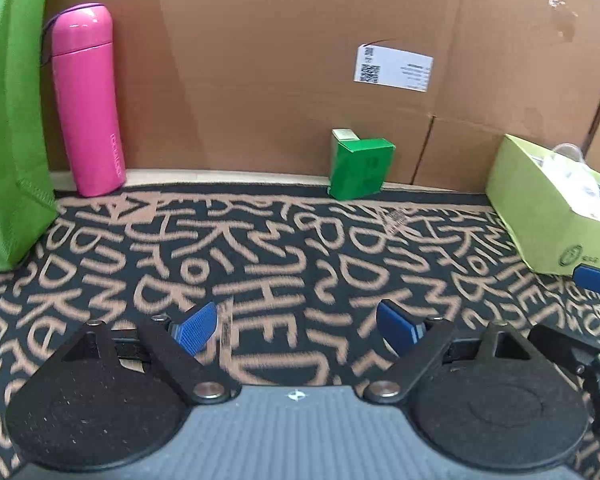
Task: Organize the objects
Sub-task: 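Grasp the small white-green box with the left gripper while the right grasps the green floral box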
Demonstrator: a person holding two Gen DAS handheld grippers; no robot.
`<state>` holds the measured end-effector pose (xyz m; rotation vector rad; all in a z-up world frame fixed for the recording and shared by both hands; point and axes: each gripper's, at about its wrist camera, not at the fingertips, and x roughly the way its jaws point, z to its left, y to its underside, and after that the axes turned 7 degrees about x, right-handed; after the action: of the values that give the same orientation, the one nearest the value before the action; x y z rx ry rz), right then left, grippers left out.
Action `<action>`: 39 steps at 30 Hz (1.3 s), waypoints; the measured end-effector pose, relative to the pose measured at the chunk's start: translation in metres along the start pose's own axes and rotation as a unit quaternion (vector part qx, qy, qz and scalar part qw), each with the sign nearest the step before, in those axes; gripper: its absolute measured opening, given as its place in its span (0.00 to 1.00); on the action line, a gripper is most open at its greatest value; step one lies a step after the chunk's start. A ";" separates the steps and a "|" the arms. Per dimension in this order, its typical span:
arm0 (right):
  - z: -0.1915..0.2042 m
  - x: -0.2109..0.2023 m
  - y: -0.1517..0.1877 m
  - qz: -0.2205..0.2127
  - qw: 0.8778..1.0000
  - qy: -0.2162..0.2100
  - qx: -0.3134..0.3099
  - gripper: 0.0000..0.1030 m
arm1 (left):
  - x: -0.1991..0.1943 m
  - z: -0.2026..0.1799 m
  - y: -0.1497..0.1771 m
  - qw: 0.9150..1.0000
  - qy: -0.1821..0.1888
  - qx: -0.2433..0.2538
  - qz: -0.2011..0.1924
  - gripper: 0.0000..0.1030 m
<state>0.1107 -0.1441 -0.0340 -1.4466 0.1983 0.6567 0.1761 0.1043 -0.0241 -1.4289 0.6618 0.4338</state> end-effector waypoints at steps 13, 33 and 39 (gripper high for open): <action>0.005 0.136 -0.055 0.005 0.999 -0.009 -0.042 1.00 | 0.047 0.009 -0.086 0.997 0.043 0.018 -0.059 0.87; -0.028 0.149 -0.040 0.046 0.999 -0.025 0.012 0.59 | 0.151 -0.020 -0.126 0.999 0.052 -0.013 0.009 0.77; -0.025 0.147 -0.033 0.064 0.998 -0.028 0.006 0.73 | 0.157 -0.017 -0.120 0.998 0.053 0.003 0.037 0.23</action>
<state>0.2537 -0.1237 -0.0839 -1.4112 0.2530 0.7978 0.3683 0.0569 -0.0361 -1.4329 0.8028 0.4157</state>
